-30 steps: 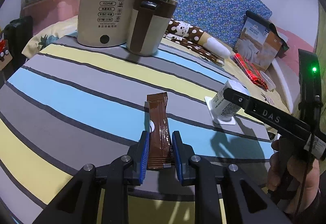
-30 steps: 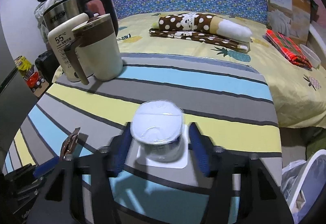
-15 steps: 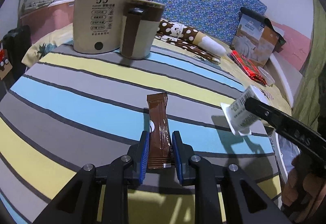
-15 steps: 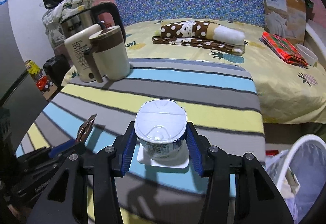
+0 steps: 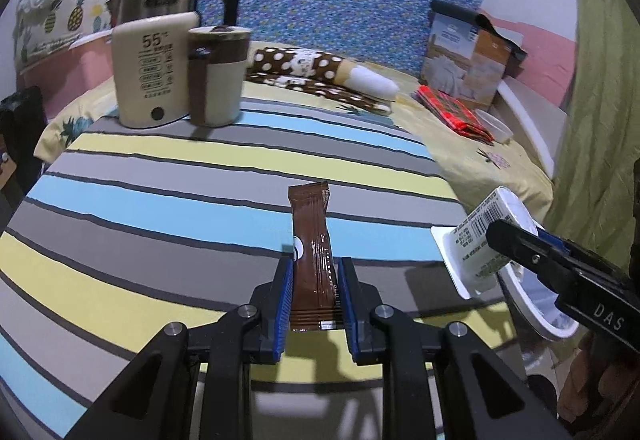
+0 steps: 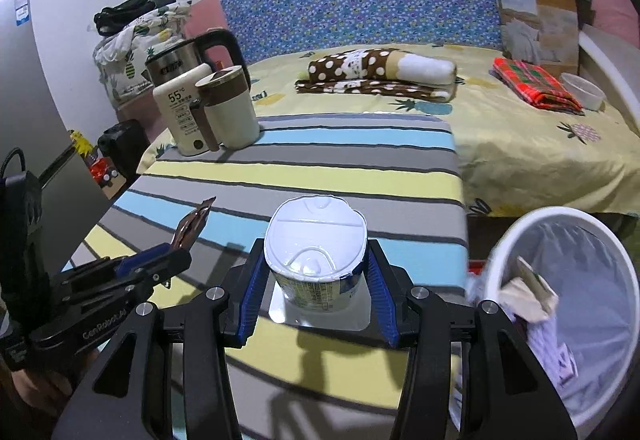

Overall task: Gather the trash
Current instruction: 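Carry the wrapper and yogurt cup over the white bin and open both tools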

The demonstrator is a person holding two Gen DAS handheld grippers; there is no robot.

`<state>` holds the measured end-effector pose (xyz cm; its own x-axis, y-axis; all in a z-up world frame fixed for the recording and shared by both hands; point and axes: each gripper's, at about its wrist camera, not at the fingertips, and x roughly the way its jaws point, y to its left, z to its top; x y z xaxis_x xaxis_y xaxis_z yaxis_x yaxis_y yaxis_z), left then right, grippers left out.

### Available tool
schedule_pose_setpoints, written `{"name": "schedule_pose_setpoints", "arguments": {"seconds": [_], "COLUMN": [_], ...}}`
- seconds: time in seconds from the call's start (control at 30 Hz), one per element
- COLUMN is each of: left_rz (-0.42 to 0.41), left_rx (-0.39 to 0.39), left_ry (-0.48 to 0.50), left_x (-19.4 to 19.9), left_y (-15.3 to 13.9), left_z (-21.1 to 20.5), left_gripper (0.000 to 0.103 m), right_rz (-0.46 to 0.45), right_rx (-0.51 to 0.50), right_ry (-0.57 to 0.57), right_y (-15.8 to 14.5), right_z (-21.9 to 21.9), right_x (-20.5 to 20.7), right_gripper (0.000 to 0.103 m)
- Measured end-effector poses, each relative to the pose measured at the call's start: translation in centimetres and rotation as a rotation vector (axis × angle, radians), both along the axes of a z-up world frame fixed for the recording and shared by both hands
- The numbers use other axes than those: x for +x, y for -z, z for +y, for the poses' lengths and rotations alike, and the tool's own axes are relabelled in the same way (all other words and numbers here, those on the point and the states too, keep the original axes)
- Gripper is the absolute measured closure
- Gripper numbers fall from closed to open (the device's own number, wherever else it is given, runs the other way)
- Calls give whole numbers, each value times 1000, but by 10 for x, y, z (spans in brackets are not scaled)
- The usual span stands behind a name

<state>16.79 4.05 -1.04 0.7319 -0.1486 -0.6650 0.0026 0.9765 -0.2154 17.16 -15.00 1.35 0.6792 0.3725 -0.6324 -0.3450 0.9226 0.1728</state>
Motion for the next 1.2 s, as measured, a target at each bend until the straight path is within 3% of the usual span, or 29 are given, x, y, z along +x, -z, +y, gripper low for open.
{"name": "schedule_pose_setpoints", "arguments": {"seconds": [0.53,1.2], "left_rz": [-23,-32], "left_rx": [13,8], "left_ry": [156,350], "left_x": [-25,-14], "left_y": [-16,-24], "left_z": [-74,-160], "left_gripper": [80,80], "right_rz": [-32,-16], "right_rx": [24,51], "right_ry": [103,291], "right_y": [-3,5], "right_z": [-38,-113], "right_x": [-26,-43], "right_gripper": [54,54]}}
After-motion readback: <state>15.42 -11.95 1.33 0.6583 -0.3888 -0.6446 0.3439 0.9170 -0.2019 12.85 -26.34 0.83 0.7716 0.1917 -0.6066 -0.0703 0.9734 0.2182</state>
